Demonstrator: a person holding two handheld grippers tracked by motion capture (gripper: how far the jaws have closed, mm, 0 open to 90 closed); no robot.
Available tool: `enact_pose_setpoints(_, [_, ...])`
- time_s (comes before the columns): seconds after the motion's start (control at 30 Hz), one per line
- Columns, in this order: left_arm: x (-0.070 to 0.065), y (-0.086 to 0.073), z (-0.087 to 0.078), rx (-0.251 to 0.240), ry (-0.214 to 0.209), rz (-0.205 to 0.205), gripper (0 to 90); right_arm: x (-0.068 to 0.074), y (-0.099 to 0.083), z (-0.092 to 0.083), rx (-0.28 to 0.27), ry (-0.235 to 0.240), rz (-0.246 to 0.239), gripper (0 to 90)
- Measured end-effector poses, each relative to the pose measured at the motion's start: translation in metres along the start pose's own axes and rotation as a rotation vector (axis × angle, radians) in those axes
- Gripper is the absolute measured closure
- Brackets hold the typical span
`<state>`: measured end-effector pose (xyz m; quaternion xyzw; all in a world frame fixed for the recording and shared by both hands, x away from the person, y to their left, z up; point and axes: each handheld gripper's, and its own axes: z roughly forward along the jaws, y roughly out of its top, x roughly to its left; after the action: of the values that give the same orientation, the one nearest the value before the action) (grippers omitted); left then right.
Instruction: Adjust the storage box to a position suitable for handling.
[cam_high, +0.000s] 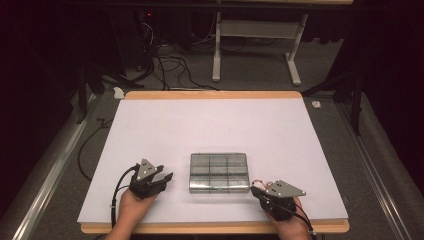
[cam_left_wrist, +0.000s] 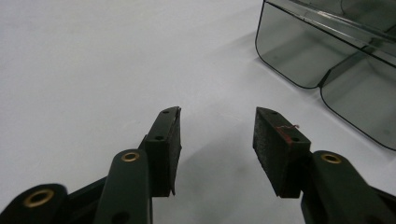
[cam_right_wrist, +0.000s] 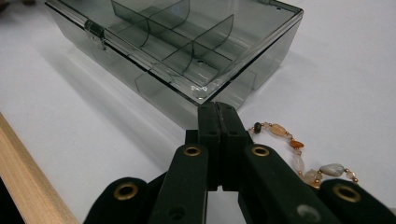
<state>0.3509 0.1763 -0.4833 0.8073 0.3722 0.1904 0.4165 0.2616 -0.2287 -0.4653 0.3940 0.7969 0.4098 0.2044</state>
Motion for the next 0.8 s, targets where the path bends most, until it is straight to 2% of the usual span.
enact_pose_setpoints(0.47, [0.0005,-0.0001,0.0,-0.001,-0.008,-0.002,54.0,0.0028,0.0035,-0.0011,-0.033,-0.007,-0.001,90.0])
enact_pose_setpoints(0.63, [0.0018,0.0005,0.0011,0.01,-0.039,-0.002,51.6,0.0031,0.0054,-0.0012,-0.044,-0.01,0.0,90.0])
enact_pose_setpoints(0.8, [0.0001,0.0013,0.0026,0.026,-0.058,0.02,56.4,0.0033,0.0086,-0.0019,-0.056,-0.01,0.0,90.0])
